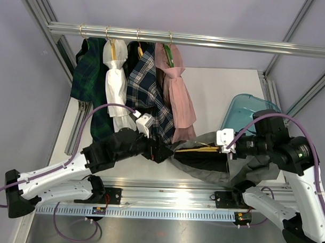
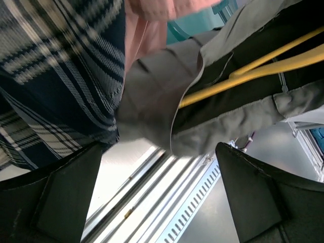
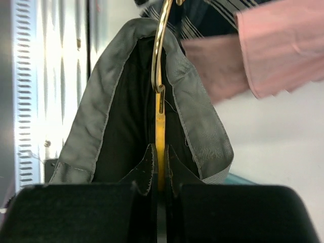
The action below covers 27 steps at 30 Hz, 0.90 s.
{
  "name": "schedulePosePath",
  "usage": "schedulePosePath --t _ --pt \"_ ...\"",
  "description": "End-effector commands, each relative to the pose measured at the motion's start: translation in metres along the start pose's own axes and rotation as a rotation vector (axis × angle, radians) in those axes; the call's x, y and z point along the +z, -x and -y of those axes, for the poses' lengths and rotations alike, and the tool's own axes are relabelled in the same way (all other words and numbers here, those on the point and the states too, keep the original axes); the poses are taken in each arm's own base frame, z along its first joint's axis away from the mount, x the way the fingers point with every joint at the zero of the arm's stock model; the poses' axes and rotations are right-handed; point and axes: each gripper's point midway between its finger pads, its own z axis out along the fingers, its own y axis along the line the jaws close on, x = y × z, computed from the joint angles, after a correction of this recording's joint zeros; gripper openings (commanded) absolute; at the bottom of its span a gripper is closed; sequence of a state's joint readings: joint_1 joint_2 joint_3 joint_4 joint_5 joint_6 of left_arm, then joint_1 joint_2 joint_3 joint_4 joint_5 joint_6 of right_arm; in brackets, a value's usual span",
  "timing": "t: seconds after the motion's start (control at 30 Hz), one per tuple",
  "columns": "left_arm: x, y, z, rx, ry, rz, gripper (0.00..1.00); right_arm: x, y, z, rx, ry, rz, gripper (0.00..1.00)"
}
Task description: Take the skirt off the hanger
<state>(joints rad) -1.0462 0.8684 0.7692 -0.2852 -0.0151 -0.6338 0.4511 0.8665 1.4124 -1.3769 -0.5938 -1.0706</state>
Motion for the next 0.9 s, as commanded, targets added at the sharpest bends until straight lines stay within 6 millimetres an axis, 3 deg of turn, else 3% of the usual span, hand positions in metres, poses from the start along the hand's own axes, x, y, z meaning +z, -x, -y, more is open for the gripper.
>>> schedulePosePath --t 0.0,0.17,0.43,0.6,0.87 --pt "0.009 0.023 0.015 -0.069 -0.028 0.14 0.97 0.01 0.022 -0.02 0.059 0.146 0.127 0.0" --pt "0.019 -0.001 -0.012 -0.114 0.114 0.084 0.84 0.017 0.033 -0.012 0.08 0.161 0.182 0.0" --pt "0.019 -0.035 -0.042 -0.111 0.244 -0.025 0.68 0.031 0.02 -0.003 0.125 0.138 0.139 0.0" --pt "0.019 -0.051 -0.044 -0.09 0.227 -0.083 0.64 0.034 0.014 0.002 0.141 0.115 0.117 0.0" --pt "0.019 -0.063 -0.02 -0.068 0.04 -0.108 0.65 0.036 0.011 0.01 0.164 0.082 0.102 0.0"
